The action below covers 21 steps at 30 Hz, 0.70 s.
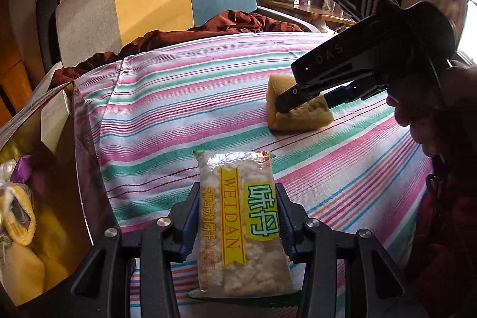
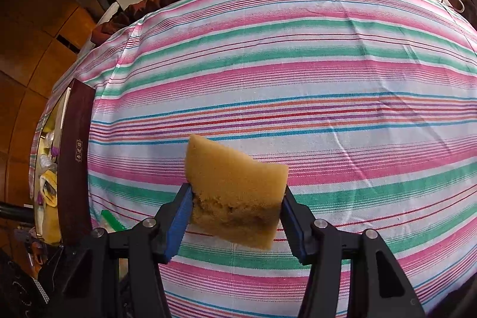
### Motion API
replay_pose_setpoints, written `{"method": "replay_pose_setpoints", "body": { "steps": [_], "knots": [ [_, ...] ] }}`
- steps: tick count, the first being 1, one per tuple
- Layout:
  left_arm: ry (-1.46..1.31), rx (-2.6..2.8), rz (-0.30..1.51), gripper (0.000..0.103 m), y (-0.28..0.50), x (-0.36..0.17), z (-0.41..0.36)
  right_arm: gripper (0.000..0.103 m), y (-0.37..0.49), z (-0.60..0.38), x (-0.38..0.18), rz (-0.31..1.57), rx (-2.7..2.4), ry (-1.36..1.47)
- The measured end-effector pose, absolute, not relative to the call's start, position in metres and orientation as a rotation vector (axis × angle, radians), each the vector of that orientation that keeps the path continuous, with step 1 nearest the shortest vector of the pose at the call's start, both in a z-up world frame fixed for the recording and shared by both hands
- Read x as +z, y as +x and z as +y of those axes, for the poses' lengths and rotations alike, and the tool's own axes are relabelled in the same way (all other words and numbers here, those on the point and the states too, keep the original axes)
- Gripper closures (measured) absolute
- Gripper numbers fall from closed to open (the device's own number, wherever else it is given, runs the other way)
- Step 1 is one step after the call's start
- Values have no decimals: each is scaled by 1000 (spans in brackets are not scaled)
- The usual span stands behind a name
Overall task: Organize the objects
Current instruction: 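Carry the WEIDAN packet and yellow sponge toward the gold tray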
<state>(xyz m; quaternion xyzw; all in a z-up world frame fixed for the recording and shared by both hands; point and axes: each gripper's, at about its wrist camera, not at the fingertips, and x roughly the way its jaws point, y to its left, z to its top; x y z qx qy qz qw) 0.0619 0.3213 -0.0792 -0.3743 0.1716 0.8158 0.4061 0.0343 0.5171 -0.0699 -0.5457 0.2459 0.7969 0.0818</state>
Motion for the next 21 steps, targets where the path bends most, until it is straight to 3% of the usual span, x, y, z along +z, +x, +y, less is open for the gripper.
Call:
{"method": "replay_pose_setpoints", "body": {
  "steps": [21],
  "knots": [
    [-859, 2162, 229, 57, 42, -5, 251, 46, 33, 506, -67, 603, 2397, -1635]
  ]
}}
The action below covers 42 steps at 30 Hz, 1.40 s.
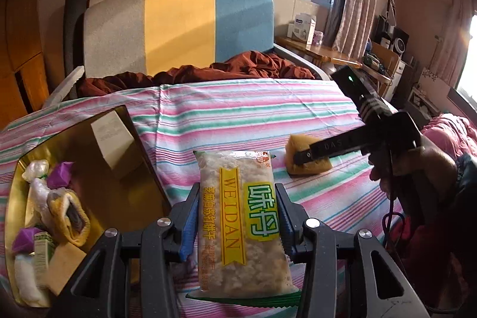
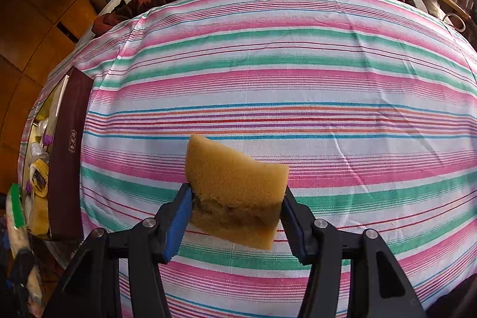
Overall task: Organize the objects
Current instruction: 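Carry the WEIDAN packet and yellow sponge toward the gold tray, then lower the WEIDAN packet into the tray and open the left gripper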
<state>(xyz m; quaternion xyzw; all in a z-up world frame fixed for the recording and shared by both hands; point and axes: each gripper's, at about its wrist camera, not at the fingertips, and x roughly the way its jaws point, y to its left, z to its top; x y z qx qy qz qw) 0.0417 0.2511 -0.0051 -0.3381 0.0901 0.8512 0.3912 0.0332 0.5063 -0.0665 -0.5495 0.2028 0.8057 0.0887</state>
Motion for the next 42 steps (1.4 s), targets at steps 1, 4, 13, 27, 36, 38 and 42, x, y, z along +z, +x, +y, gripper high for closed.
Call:
{"method": "replay_pose_setpoints", "body": {
  "steps": [1, 4, 13, 27, 36, 38, 42],
  "knots": [
    [-861, 2183, 209, 57, 36, -1, 244, 46, 33, 505, -66, 597, 2398, -1635],
    [-886, 2261, 160, 57, 15, 7, 220, 46, 34, 502, -65, 577, 2400, -1637],
    [-1083, 2437, -57, 57, -57, 0, 128, 46, 34, 496, -62, 556, 2399, -1638],
    [-1221, 2573, 26, 57, -134, -26, 98, 45, 31, 496, -64, 548, 2397, -1638],
    [-1303, 2362, 173, 56, -150, -65, 162, 44, 31, 495, -64, 529, 2401, -1646],
    [-1328, 2326, 123, 56, -152, -67, 167, 44, 29, 494, -64, 525, 2401, -1646],
    [-1318, 2352, 130, 55, -151, -64, 171, 44, 29, 493, -64, 516, 2403, -1646]
  ]
}}
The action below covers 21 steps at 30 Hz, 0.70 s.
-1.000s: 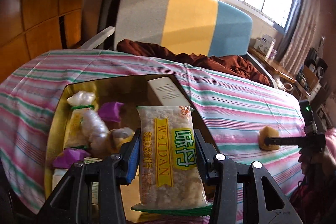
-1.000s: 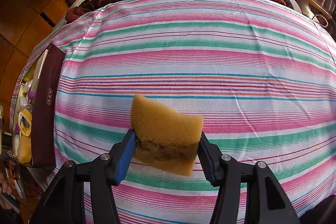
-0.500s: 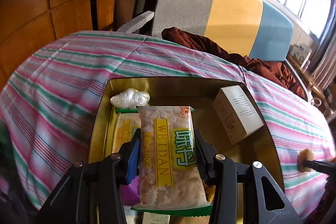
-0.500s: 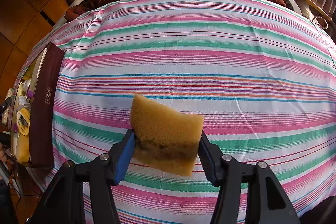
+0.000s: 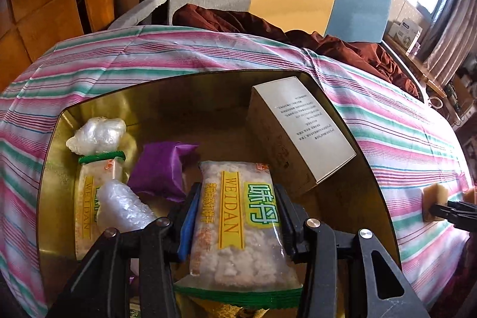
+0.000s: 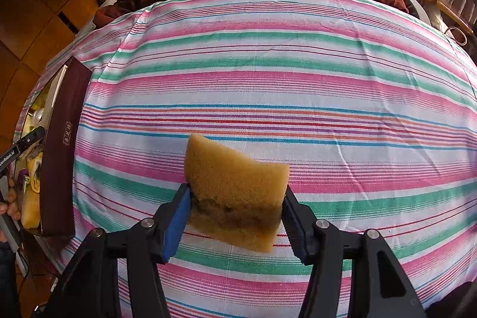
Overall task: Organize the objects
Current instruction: 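Lower the WEIDAN packet into the tray and open the left gripper, then lower the yellow sponge into the tray and open the right gripper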
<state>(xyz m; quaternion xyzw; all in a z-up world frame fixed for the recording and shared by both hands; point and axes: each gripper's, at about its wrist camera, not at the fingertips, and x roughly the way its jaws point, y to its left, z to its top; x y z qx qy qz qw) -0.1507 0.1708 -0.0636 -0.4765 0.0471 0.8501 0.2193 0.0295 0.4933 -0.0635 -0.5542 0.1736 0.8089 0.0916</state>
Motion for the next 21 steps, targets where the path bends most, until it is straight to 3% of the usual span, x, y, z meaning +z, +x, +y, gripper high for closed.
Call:
{"method": "replay_pose_setpoints", "body": {
  "steps": [15, 21],
  "knots": [
    [-1177, 2507, 125, 48, -99, -25, 143, 44, 31, 491, -68, 496, 2408, -1672],
    [-1104, 2533, 133, 47, -67, -14, 134, 49, 29, 473, -69, 354, 2412, -1698]
  ]
}}
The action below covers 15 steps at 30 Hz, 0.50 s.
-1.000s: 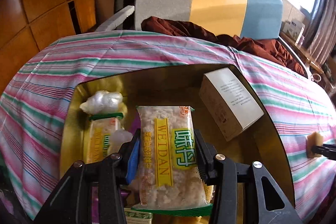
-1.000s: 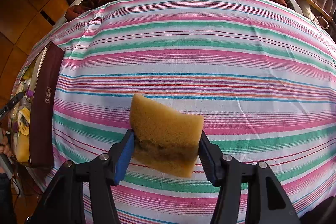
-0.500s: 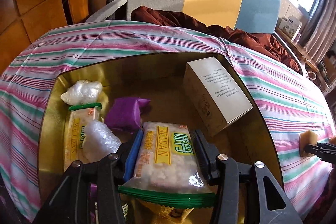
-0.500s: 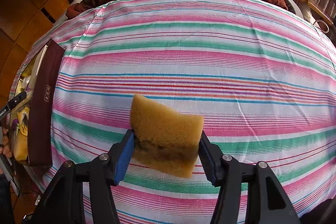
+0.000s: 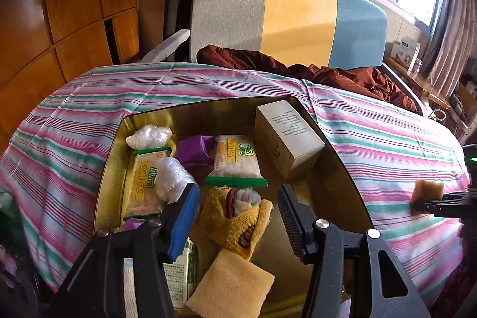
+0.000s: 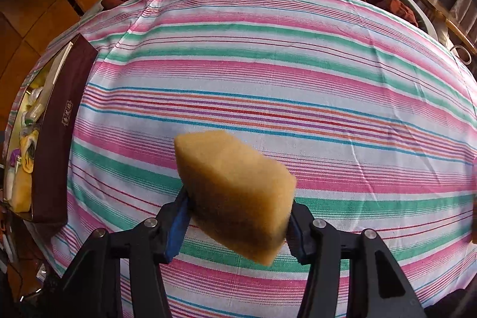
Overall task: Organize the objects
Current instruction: 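Lower the yellow sponge into the tray and open the right gripper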
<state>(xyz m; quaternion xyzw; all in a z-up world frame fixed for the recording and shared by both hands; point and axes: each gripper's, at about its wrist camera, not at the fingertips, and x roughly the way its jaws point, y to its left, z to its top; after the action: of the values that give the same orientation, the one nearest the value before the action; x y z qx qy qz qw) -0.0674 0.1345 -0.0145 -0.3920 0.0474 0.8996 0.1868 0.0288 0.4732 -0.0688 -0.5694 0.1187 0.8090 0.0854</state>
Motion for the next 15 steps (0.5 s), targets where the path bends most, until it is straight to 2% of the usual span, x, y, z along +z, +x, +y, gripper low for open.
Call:
{"method": "replay_pose_setpoints", "body": {
  "steps": [15],
  "knots": [
    [-1086, 2548, 102, 45, -27, -15, 100, 49, 31, 468, -70, 329, 2391, -1703]
  ]
}}
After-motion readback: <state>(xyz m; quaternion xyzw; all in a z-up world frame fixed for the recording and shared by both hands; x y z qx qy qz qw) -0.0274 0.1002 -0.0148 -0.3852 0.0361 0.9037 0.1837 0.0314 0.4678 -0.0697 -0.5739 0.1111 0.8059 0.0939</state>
